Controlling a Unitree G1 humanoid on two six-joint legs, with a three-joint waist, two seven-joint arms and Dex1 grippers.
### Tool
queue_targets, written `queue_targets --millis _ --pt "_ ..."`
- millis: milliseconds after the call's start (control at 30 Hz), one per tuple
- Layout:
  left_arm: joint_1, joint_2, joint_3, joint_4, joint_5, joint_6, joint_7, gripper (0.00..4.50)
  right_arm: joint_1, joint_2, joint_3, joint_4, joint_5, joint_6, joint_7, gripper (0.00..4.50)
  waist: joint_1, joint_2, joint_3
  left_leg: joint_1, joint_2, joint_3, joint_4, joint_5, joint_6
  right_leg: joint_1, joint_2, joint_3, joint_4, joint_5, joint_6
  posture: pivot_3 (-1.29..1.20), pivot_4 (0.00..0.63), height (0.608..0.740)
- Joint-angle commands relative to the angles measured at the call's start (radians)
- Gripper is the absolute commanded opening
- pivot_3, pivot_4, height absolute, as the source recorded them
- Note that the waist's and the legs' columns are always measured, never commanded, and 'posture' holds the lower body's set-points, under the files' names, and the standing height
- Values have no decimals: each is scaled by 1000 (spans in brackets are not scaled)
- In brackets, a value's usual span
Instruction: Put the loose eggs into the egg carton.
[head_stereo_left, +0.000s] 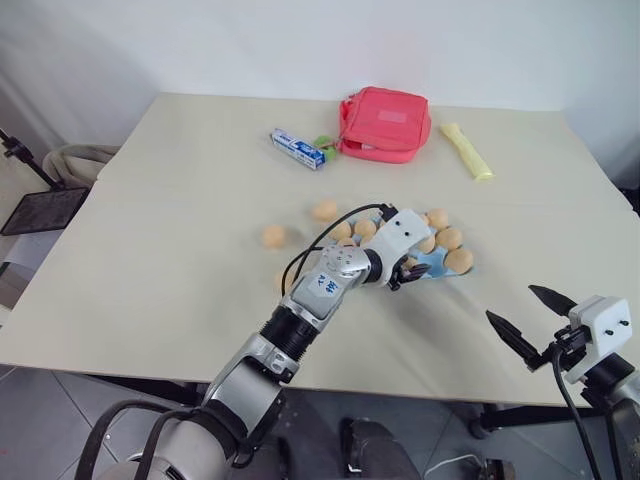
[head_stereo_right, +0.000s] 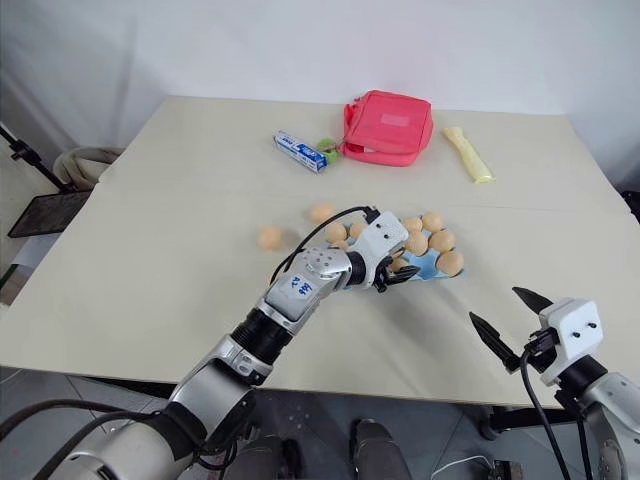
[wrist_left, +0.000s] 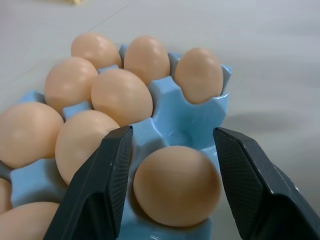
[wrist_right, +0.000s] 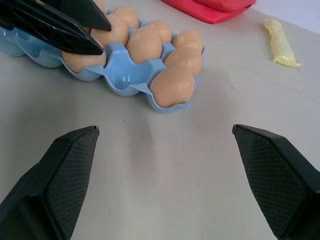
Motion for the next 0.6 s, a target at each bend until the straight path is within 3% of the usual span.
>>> queue_targets --millis 33,600 --pt "-101 -133 14 61 -19 -88 7 2686 6 0 -28 -27 5 -12 -8 4500 0 0 0 0 0 0 0 0 0 0 0 0 0 0 0 0 150 740" --pt "-205 -204 25 275 -95 -272 -53 2686 21 8 -26 -36 4 -16 -27 4500 -1 0 0 0 0 0 0 0 0 0 0 0 -1 0 0 0 150 740"
